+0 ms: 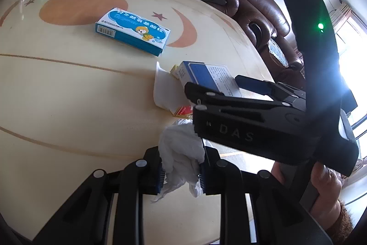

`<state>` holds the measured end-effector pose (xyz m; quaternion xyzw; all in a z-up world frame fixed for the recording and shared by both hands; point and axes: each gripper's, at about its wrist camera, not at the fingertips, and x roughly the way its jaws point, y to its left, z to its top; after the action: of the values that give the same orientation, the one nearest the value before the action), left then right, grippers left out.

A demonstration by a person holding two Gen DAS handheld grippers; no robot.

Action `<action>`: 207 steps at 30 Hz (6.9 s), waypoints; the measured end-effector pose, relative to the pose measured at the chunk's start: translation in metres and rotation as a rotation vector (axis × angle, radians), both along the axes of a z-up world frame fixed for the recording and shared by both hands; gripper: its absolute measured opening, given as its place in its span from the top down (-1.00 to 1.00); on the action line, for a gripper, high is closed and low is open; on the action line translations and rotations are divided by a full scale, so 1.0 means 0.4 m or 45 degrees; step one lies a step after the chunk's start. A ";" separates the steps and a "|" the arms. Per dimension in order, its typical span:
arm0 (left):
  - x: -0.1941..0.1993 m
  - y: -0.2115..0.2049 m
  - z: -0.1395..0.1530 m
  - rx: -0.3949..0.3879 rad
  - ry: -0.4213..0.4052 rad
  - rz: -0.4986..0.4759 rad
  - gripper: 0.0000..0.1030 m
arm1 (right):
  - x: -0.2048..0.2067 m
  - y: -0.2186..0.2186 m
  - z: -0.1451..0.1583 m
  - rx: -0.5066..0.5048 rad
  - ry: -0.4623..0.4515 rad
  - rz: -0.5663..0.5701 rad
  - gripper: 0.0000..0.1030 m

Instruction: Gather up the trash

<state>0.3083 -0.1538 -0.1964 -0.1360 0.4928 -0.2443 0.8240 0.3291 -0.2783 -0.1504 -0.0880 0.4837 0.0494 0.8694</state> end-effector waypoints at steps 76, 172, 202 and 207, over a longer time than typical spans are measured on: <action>0.011 -0.018 0.005 0.062 -0.012 -0.059 0.55 | 0.088 -0.016 0.019 -0.280 0.184 0.815 -0.06; -0.494 0.252 0.192 0.202 -0.177 -0.247 0.55 | -0.662 0.147 0.226 -0.081 -0.048 0.760 -0.31; -0.484 0.191 -0.213 0.342 0.199 -0.382 0.55 | -0.682 0.161 -0.255 -0.104 0.291 0.610 -0.31; -0.482 0.182 -0.267 0.360 0.246 -0.408 0.55 | -0.673 0.164 -0.314 -0.094 0.337 0.604 -0.31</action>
<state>0.1156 -0.0810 -0.3033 0.0379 0.6140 -0.2865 0.7345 0.0600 -0.2128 -0.2760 -0.2232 0.5603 0.2452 0.7590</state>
